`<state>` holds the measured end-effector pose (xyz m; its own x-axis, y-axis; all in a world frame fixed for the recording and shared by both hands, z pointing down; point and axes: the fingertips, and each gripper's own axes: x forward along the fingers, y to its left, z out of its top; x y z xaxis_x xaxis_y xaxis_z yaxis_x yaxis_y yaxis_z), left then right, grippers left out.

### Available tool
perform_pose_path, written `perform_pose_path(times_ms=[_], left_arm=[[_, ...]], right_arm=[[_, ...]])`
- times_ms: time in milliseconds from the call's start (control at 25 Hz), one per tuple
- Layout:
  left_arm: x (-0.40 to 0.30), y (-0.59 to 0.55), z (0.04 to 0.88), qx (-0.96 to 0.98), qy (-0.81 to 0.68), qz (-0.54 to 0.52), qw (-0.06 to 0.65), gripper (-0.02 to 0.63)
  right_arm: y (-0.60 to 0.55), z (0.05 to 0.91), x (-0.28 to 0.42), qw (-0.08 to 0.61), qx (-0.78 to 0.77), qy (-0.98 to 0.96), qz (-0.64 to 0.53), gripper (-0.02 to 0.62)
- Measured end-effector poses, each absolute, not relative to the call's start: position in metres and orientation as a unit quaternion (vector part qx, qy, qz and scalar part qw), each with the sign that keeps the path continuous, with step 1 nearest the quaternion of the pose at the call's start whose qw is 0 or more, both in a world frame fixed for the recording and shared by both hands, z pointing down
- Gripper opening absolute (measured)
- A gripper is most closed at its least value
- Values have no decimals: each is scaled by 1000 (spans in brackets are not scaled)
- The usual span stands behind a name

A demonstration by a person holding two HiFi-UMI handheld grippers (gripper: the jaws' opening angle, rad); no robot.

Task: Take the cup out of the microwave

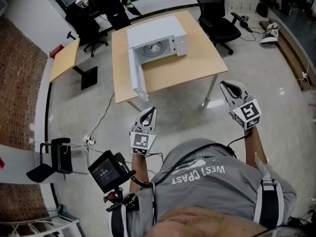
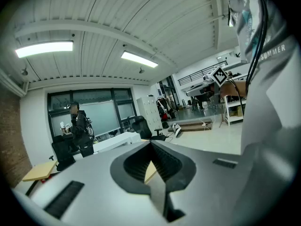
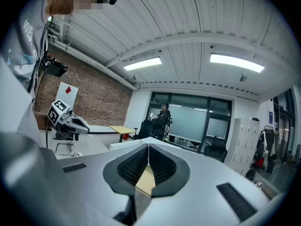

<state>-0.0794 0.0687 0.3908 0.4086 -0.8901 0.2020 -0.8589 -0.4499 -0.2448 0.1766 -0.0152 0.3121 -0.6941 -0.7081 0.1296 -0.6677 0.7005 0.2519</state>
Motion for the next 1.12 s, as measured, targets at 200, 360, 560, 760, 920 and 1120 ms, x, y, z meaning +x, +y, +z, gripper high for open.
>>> perform_pose_path(times_ms=[200,360,560,760,920,1120], left_arm=[[-122,72,396,-834,528,-151,53,44],[-150,78,409,-828,540,-146,43,44],[-171,81,416,-822,551,-142,22,44],[-176,64,420,-815,564,-129,11,44],[-199,49,432,-795,595,-120,-7,44],[-210,-9,436,-779,613,-132,-23,44]], right_arm=[[-29,318,122,108,363,-920,-99,12],[-41,330,81,119,342,-927,-94,12],[-61,354,39,138,316,-936,-72,12],[-107,378,0,157,291,-942,-59,12],[-159,406,-41,158,282,-945,-40,12],[-262,447,-64,178,293,-940,-2,13]])
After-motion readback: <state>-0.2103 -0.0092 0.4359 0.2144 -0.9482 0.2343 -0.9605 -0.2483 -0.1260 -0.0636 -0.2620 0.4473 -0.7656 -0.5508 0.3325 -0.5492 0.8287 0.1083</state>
